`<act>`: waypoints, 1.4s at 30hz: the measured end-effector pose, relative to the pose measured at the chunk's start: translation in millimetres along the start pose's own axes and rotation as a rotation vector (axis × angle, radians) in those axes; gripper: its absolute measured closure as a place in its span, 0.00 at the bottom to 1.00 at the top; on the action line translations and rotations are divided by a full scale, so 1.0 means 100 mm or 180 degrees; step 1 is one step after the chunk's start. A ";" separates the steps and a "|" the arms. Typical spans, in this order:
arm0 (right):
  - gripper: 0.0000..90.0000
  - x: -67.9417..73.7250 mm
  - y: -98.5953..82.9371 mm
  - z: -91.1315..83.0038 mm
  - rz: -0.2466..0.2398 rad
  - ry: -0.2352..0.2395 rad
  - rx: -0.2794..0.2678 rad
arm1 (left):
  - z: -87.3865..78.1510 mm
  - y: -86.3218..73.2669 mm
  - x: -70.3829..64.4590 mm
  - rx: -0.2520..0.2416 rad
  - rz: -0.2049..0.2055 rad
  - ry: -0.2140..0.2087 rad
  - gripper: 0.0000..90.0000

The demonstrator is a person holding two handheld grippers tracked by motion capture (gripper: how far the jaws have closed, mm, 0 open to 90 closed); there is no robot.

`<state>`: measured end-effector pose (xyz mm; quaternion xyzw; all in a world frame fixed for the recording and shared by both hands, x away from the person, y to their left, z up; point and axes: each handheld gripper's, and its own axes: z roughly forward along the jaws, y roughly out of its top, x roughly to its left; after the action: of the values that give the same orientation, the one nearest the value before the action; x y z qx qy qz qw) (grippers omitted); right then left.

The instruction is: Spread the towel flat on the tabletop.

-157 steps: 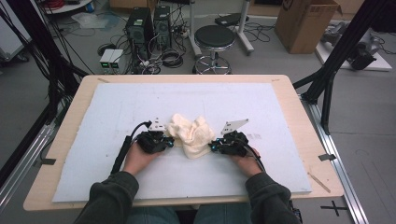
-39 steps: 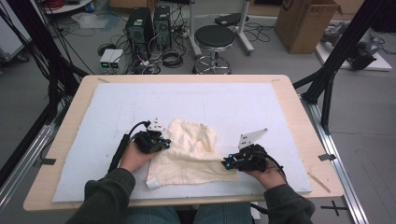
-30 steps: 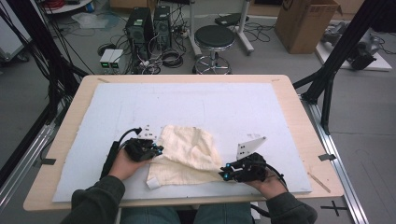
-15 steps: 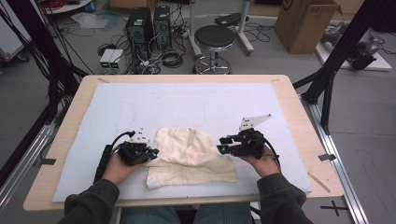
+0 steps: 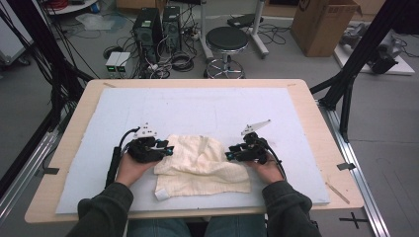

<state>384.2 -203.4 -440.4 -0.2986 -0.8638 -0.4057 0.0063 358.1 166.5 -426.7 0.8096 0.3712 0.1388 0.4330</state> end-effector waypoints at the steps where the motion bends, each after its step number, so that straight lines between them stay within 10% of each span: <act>1: 0.67 0.00 0.00 0.02 -0.0004 -0.0008 0.0021 | 0.04 0.01 0.02 0.0033 -0.0023 0.0072 0.61; 13: 0.98 0.03 0.02 0.03 -0.0149 -0.0014 0.0034 | 0.17 -0.05 0.10 0.0248 -0.0032 0.0356 0.87; 29: 0.99 0.00 0.24 -0.35 -0.0130 -0.0697 -0.0154 | 0.16 -0.04 0.09 0.0267 0.0009 0.0315 0.95; 36: 0.92 -0.02 0.19 -0.05 -0.0082 -0.0485 0.0068 | 0.15 -0.05 0.10 0.0262 -0.0004 0.0280 0.94; 42: 0.79 -0.05 0.15 -0.20 0.0014 -0.0442 -0.0146 | 0.10 -0.02 0.09 0.0056 -0.0071 0.0234 0.83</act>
<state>391.6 -212.0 -417.7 -0.3280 -0.8520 -0.4036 -0.0596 369.3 167.7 -434.9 0.8036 0.3970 0.1603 0.4134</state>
